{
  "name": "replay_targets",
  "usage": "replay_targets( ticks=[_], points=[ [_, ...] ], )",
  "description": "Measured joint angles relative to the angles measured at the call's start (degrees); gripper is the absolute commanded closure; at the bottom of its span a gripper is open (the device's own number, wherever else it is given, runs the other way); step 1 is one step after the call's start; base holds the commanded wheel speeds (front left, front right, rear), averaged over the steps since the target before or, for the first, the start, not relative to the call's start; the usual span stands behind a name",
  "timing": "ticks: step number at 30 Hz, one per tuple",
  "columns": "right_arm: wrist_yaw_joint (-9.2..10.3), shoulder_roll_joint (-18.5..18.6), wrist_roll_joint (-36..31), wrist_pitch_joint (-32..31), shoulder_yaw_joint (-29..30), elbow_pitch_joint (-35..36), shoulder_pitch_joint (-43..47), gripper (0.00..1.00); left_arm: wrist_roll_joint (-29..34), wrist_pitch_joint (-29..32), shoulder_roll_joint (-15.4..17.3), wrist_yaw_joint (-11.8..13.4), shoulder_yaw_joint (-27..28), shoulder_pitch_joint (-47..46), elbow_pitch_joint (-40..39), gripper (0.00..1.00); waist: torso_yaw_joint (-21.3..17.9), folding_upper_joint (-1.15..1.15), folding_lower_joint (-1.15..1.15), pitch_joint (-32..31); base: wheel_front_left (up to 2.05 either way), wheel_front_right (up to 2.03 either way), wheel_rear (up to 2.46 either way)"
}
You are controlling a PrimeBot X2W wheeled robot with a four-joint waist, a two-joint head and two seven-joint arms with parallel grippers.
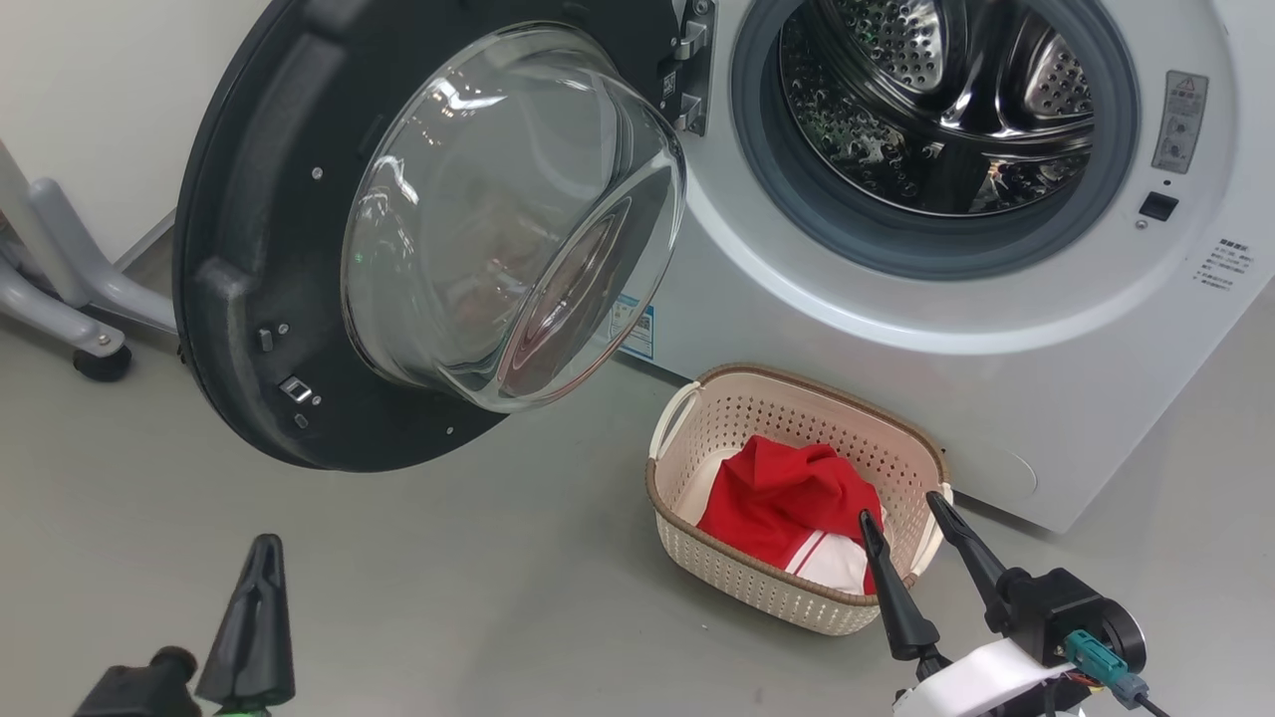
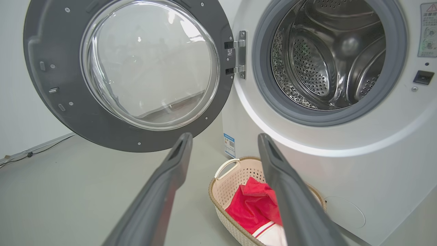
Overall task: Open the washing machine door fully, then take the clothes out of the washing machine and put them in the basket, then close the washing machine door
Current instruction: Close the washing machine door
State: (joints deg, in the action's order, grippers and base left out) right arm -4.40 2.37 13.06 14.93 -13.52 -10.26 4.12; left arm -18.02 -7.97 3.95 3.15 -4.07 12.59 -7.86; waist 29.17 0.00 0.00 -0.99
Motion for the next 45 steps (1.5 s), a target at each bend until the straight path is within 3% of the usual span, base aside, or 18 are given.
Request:
replay_targets(
  ticks=[6, 15, 24, 29, 32, 38, 43, 45],
  points=[
    [0.00, 0.0, -0.1, 0.0, 0.0, -0.1, -0.1, 0.00, -8.5, -0.8, -0.5, -1.6, 3.0, -0.2, -1.4, 1.00, 0.1, 0.00, 0.00, 0.3, 0.00, 0.00, 0.00],
    [0.12, 0.0, -0.1, 0.0, 0.3, 0.0, -0.1, 0.00, -30.5, -1.7, -1.3, -6.2, 7.9, -5.3, -5.8, 1.00, 0.0, 0.00, 0.00, 0.5, 0.00, 0.00, 0.00],
    [0.46, 0.0, -0.6, 0.0, -0.1, 0.2, -0.1, 0.00, -46.5, -1.6, -1.6, -7.5, 18.0, -12.8, -9.5, 1.00, -1.0, 0.00, 0.00, 1.0, 0.00, 0.00, 0.00],
    [0.51, 0.0, -1.2, 0.0, -0.3, 0.6, -0.4, 0.00, -60.7, 1.1, -0.7, -7.7, 26.0, -19.8, -9.5, 1.00, -2.7, 0.00, 0.00, 2.1, 0.00, 0.00, 0.00],
    [0.53, 0.0, -1.2, 0.0, -0.3, 0.8, -0.8, 0.00, -64.1, 2.5, 2.9, -6.8, 31.0, -22.3, -7.4, 1.00, -3.8, 0.00, 0.00, 2.8, 0.00, 0.00, 0.00],
    [0.54, 0.2, -1.7, 0.0, 0.0, 1.6, -1.8, 0.00, -70.1, 7.5, 10.4, -1.9, 37.7, -26.8, -0.7, 1.00, -6.1, 0.00, 0.00, 4.7, 0.00, 0.00, 0.00],
    [0.53, 0.5, -2.1, 0.0, 0.2, 2.4, -3.0, 0.00, -71.6, 12.3, 16.1, 2.8, 39.1, -28.1, 6.1, 1.00, -8.1, 0.00, 0.00, 6.7, 0.00, 0.00, 0.00],
    [0.53, 0.7, -2.1, 0.0, 0.2, 2.5, -3.4, 0.00, -72.8, 14.2, 17.3, 3.1, 39.0, -28.3, 8.6, 1.00, -8.9, 0.00, 0.00, 7.5, 0.00, 0.00, 0.00]
  ],
)
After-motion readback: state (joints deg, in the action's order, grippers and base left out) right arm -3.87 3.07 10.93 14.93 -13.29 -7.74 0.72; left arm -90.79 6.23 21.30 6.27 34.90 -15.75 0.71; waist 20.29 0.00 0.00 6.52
